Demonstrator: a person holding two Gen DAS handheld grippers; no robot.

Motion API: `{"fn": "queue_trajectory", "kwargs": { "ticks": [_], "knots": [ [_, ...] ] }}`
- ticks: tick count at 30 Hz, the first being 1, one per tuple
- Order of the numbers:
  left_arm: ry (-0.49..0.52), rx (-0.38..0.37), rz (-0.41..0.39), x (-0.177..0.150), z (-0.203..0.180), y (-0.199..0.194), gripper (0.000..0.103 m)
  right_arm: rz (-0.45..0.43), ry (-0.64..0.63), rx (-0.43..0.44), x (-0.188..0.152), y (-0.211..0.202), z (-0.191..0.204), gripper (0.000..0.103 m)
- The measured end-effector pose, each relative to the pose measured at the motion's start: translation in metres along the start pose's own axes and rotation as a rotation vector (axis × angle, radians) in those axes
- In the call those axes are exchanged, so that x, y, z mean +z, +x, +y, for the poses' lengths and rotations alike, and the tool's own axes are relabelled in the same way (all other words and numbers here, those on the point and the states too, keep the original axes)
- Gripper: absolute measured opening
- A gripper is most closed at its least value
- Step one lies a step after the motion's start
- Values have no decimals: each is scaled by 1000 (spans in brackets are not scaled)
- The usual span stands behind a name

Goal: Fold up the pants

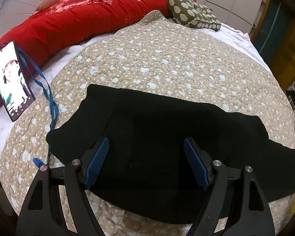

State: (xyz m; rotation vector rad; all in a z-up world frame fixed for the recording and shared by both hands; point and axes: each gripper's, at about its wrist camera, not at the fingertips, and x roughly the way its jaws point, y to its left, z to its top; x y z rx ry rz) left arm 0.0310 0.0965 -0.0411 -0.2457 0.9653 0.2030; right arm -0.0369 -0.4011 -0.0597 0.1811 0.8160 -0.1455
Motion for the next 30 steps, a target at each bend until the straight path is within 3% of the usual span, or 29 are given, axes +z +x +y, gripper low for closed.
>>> {"fn": "queue_trajectory", "kwargs": {
  "ticks": [2,7,8,9,10,11,14,17,23,25,29,30],
  "knots": [
    [3,1,-1,0,0,0,79,-12,13,43,3,-3,4,42],
    [11,7,-1,1,0,0,79,30,1,69,0,16,20,42],
    [11,6,-1,1,0,0,79,60,-26,75,-4,26,25,41],
    [10,6,-1,1,0,0,79,73,-37,81,-7,30,28,22],
    [11,7,0,0,-1,0,79,84,-33,103,-9,32,30,9],
    [12,7,0,0,-1,0,79,69,-33,98,-9,27,32,8],
    [11,6,6,1,0,1,79,18,-77,92,-4,5,37,7],
    [12,7,5,1,0,0,79,29,-97,90,1,-11,36,7],
    [28,12,-6,-1,-4,-1,79,124,-86,-2,-18,26,30,6],
    [18,-6,-14,-1,-4,-5,79,92,-63,-2,-17,24,26,6],
    [26,-54,-58,-1,-14,-25,79,33,-82,-77,-4,2,22,20],
    [41,-60,-69,-1,-20,-31,79,7,-86,-57,1,-5,23,20]
  ]
}}
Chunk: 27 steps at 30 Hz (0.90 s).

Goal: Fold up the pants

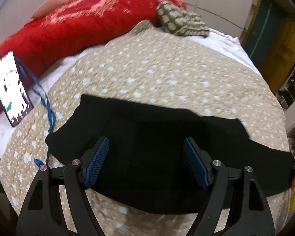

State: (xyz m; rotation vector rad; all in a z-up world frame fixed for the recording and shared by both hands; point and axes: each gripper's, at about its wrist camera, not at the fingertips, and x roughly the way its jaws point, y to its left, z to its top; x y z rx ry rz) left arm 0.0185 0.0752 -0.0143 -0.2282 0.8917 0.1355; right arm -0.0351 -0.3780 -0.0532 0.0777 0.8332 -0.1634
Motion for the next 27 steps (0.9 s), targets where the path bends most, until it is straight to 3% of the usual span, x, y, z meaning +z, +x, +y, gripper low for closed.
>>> {"fn": "queue_trajectory", "kwargs": {
  "ticks": [2,6,10,12,15,22,27],
  "knots": [
    [42,-31,-17,1,-20,-8,79,-31,6,74,7,-4,4,20],
    [114,-68,-4,-3,-59,-4,79,1,12,145,11,17,22,20],
    [168,-99,21,-9,-95,9,79,36,18,133,12,40,26,20],
    [196,-102,27,-9,-110,17,79,49,8,77,12,50,22,20],
    [243,-69,47,-12,-130,34,79,71,43,88,12,61,12,20],
    [261,-44,69,-15,-139,50,82,80,31,90,21,70,10,20],
    [260,-63,72,-18,-137,40,82,68,7,129,16,33,15,21]
  ]
}}
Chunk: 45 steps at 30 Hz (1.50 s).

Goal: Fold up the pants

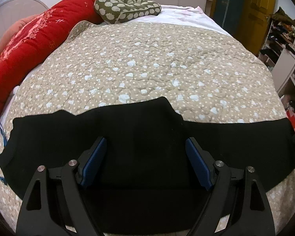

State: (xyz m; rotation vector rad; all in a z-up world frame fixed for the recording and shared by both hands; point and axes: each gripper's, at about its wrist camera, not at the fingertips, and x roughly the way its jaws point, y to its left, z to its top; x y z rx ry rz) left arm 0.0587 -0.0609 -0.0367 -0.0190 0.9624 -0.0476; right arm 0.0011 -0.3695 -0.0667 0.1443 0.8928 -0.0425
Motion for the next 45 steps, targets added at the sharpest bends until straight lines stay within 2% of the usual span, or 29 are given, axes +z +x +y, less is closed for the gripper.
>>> {"fn": "queue_trajectory", "kwargs": {
  "ticks": [6,10,12,16,22,25,27,31,37,41,45],
  "knots": [
    [-4,-17,-7,-9,-1,-11,82,40,-68,-17,-28,-17,13,22],
    [2,-23,-7,-18,-5,-14,82,69,-35,-18,-48,-11,7,22],
    [-5,-19,6,-21,-7,-10,82,52,-20,1,-57,-6,2,22],
    [16,23,2,-23,-15,-8,82,60,-9,5,-54,-10,2,22],
    [18,-13,-4,-22,-23,-17,82,34,-19,13,-46,-29,4,24],
    [34,-28,-10,-22,-33,-19,82,46,-10,44,-50,-25,3,25],
    [49,-38,4,-24,-43,-14,82,77,-17,24,-59,-12,0,26],
    [110,-32,13,-28,-64,-11,82,66,14,61,-61,-17,-10,26],
    [151,-131,28,-20,-95,-12,82,23,39,50,-57,-37,-26,30],
    [168,-203,59,-12,-116,-7,82,15,123,80,-62,-33,-40,45],
    [191,-260,92,-1,-136,1,82,16,174,110,-64,-30,-50,46]
  ]
}}
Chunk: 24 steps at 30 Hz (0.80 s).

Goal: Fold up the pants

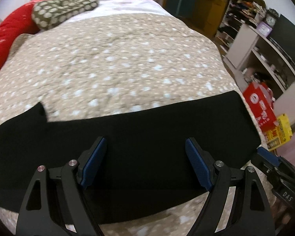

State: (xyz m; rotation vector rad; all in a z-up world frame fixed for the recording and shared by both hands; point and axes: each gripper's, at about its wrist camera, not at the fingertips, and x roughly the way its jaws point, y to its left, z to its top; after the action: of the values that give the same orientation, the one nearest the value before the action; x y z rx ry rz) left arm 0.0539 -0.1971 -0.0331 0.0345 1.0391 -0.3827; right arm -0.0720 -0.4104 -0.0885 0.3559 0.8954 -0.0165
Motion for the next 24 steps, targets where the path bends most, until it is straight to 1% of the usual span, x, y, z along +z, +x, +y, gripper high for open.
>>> {"fn": "queue_trajectory", "kwargs": {
  "ticks": [3,6,7,9,11,13,15,17,20,22,23,24],
  "knots": [
    [12,10,-1,4,-7,1,82,-52,1,-5,7,-7,2,46],
    [10,4,-9,6,-10,0,82,-55,-14,-12,14,-4,6,46],
    [10,3,-7,6,-10,1,82,-50,-25,-15,15,-1,7,44],
    [12,5,-4,6,-11,3,82,-35,-65,-47,16,9,12,8],
    [22,10,0,6,-11,3,82,-46,-70,-46,16,8,13,7],
    [18,11,-10,7,-10,1,82,-73,-100,-39,14,-6,18,7],
    [9,-4,-18,9,-9,0,82,-67,-111,-30,13,-14,19,7],
    [3,-18,-16,11,-10,1,82,-43,-97,-27,12,-12,16,7],
    [14,-33,-9,13,-16,3,82,-2,-78,-48,6,4,10,7],
    [31,-37,-14,15,-22,3,82,7,-37,-32,4,8,2,7],
    [37,-42,-14,16,-24,4,82,0,-12,-21,4,6,-2,8],
    [46,-50,-12,17,-27,5,82,-8,12,-2,5,3,-5,13]
  ]
}}
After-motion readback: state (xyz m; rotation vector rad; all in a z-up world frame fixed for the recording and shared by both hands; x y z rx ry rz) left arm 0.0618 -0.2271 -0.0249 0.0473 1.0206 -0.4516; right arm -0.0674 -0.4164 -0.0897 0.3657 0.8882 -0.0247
